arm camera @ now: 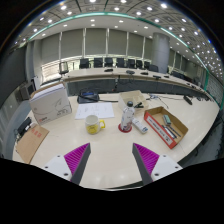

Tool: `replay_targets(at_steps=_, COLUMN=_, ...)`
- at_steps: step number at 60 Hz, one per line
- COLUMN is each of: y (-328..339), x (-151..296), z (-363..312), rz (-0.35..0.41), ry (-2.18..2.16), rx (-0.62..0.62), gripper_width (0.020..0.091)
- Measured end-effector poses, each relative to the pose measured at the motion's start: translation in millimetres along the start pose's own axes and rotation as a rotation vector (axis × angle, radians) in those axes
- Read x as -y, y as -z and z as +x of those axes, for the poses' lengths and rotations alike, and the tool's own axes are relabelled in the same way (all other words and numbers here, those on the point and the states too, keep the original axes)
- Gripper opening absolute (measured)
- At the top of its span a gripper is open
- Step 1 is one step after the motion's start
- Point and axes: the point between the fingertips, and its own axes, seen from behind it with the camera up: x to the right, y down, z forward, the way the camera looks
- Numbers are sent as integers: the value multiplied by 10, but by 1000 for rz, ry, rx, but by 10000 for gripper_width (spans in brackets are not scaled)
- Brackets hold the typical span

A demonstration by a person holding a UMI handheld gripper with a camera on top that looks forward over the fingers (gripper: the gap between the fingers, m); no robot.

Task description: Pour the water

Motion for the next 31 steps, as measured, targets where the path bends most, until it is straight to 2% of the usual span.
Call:
replay_targets(at_steps=11, y=448, x=-166, z=-99, rz=17, ry=33, rx=2, gripper_width=858)
replay_targets(at_steps=31, y=720, x=-341, z=7, rz=11, ry=55, rx=-8, gripper_width=859)
